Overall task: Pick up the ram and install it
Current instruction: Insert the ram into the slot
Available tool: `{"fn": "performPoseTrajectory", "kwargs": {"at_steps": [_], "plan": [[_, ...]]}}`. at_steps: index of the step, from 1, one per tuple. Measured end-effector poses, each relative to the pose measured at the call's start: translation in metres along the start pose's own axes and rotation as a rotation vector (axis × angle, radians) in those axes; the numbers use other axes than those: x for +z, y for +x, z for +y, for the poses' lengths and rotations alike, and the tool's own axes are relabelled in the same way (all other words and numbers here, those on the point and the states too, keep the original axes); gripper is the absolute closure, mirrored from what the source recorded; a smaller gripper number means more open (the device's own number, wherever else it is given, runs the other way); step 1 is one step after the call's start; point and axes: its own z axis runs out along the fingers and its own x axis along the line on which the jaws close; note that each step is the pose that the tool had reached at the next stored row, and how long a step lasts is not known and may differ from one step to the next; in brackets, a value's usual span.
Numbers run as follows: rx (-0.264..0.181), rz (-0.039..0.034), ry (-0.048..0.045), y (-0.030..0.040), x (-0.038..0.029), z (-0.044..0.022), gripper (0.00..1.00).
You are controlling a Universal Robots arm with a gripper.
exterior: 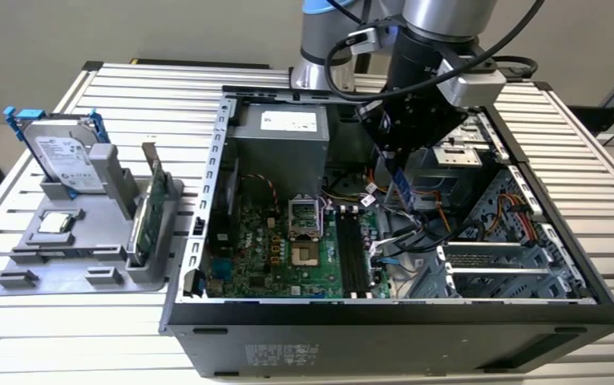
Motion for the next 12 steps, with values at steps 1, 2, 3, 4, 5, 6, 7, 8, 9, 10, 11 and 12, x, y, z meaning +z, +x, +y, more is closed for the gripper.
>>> {"fn": "performPoseTrajectory", "kwargs": {"at_steps": [1, 2, 3, 4, 5, 6, 7, 8, 9, 10, 11, 12], "plan": [[0.000, -0.0001, -0.0006, 0.0001, 0.0004, -0.0004, 1.00], [0.000, -0.0002, -0.0013, 0.0002, 0.0007, -0.0009, 1.00], [0.000, -0.0003, -0.0021, 0.0003, 0.0011, -0.0013, 1.00], [0.000, -0.0004, -0.0027, 0.0004, 0.0014, -0.0018, 1.00], [0.000, -0.0004, -0.0035, 0.0005, 0.0018, -0.0021, 1.00], [0.000, -0.0005, -0.0042, 0.0006, 0.0022, -0.0025, 1.00], [0.000, -0.0006, -0.0049, 0.0007, 0.0025, -0.0029, 1.00], [0.000, -0.0007, -0.0058, 0.0007, 0.0028, -0.0032, 1.00], [0.000, -0.0008, -0.0066, 0.0008, 0.0031, -0.0036, 1.00], [0.001, -0.0009, -0.0075, 0.0009, 0.0035, -0.0041, 1.00], [0.001, -0.0010, -0.0083, 0.0010, 0.0038, -0.0045, 1.00], [0.000, -0.0011, -0.0089, 0.0010, 0.0042, -0.0048, 1.00]]}}
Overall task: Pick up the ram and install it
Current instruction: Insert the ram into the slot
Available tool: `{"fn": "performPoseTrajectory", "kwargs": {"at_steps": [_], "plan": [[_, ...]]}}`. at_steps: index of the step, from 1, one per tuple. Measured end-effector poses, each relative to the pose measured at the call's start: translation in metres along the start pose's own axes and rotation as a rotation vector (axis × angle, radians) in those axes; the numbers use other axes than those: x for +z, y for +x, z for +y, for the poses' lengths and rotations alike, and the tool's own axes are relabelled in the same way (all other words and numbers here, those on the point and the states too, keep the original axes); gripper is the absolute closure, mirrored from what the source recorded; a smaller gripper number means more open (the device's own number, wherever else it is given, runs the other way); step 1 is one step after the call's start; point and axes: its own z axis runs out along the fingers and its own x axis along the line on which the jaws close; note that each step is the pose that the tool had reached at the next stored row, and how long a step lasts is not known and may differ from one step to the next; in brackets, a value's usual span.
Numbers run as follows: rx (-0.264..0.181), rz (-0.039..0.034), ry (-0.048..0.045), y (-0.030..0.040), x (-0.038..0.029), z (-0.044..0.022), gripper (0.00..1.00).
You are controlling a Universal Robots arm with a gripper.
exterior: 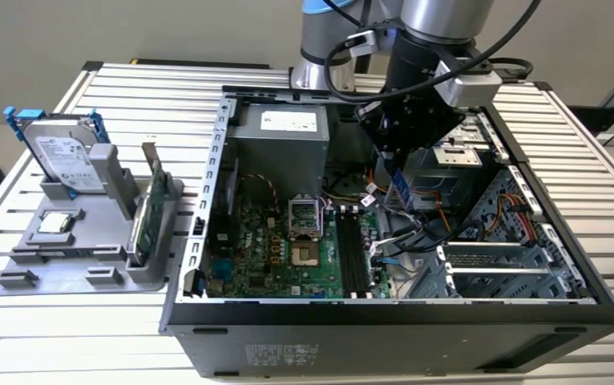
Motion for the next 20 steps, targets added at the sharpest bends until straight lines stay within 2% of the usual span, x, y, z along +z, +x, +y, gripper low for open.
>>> {"fn": "performPoseTrajectory", "kwargs": {"at_steps": [20], "plan": [[0.000, -0.0011, -0.0088, 0.0009, 0.0075, -0.0060, 1.00]]}}
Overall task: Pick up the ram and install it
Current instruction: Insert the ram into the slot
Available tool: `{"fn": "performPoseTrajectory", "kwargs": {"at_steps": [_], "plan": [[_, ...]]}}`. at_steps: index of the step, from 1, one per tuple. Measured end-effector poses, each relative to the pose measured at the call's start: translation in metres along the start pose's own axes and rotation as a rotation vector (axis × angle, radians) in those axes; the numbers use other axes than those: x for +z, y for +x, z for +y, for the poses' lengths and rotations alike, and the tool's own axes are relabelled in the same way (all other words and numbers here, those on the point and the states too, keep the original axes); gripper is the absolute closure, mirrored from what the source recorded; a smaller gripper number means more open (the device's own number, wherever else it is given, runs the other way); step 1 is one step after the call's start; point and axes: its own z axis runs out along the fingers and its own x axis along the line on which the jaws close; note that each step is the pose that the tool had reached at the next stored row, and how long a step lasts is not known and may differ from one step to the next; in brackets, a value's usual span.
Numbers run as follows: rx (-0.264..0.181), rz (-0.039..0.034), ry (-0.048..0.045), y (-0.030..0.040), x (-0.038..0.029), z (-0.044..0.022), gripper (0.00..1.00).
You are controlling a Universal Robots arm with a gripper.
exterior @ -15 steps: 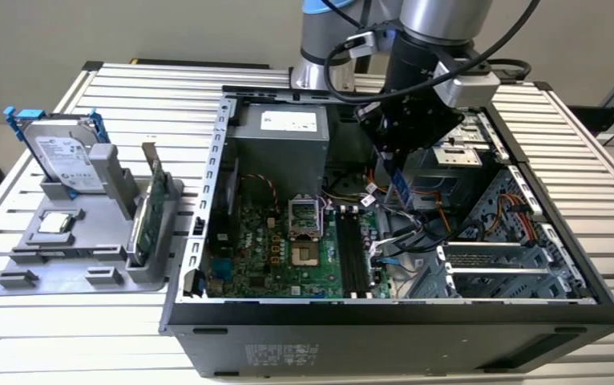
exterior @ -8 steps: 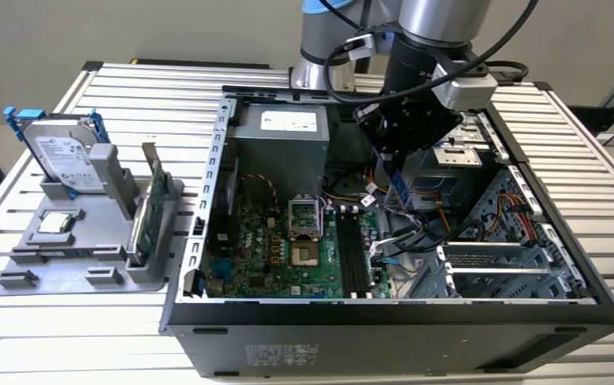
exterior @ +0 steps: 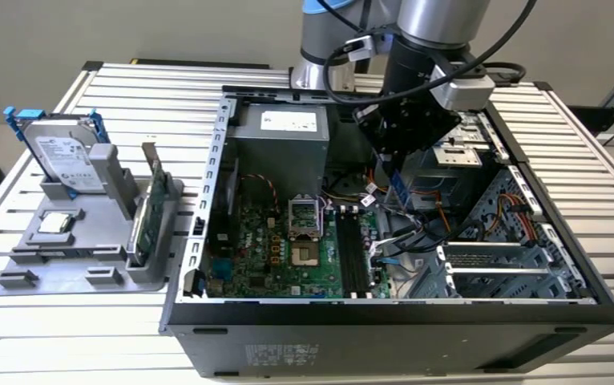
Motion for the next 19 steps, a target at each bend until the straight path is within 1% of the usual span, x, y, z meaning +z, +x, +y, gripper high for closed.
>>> {"fn": "performPoseTrajectory", "kwargs": {"at_steps": [14, 15, 19], "plan": [[0.000, -0.0001, -0.0014, 0.0002, 0.0034, -0.0006, 1.00], [0.000, -0.0004, -0.0028, 0.0002, 0.0036, -0.0010, 1.00], [0.000, -0.0019, -0.0027, 0.0001, 0.0037, -0.0007, 1.00]]}}
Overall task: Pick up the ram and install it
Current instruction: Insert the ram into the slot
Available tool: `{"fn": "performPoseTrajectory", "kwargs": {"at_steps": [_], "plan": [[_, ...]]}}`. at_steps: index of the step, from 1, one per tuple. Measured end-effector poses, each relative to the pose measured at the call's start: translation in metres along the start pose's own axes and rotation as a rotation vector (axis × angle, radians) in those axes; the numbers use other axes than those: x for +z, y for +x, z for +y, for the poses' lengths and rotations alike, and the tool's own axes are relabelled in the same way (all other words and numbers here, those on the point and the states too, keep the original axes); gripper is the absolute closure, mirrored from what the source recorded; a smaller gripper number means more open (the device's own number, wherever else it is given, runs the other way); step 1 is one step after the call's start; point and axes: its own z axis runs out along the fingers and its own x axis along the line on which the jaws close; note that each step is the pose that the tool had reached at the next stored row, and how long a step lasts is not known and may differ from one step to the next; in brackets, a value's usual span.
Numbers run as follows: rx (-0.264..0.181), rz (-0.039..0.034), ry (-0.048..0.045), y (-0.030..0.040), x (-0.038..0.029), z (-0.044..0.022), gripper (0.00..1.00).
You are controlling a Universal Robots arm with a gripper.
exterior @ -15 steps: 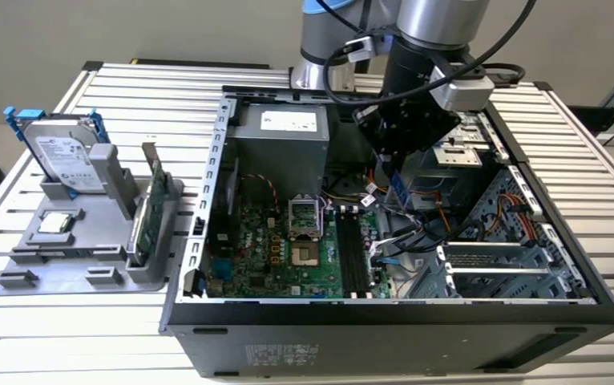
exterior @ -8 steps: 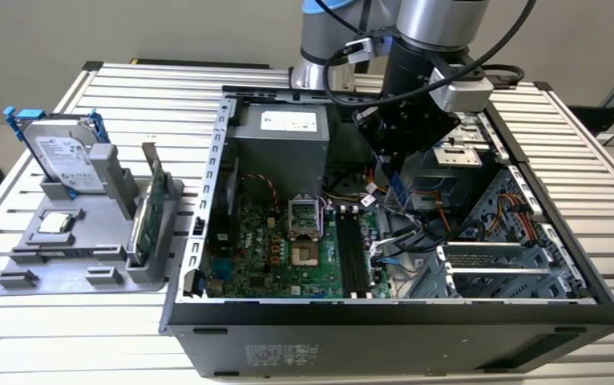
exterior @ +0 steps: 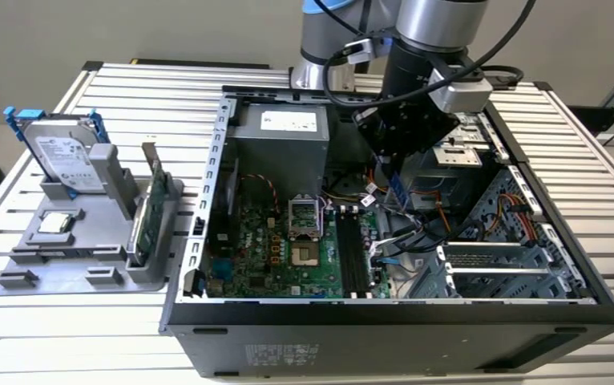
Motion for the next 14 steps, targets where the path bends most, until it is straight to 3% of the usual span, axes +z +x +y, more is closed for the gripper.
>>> {"fn": "performPoseTrajectory", "kwargs": {"at_steps": [8, 14], "plan": [[0.012, -0.0048, 0.0004, -0.0011, 0.0059, 0.0053, 1.00], [0.029, -0.0142, 0.0016, -0.0027, 0.0109, 0.0089, 1.00]]}}
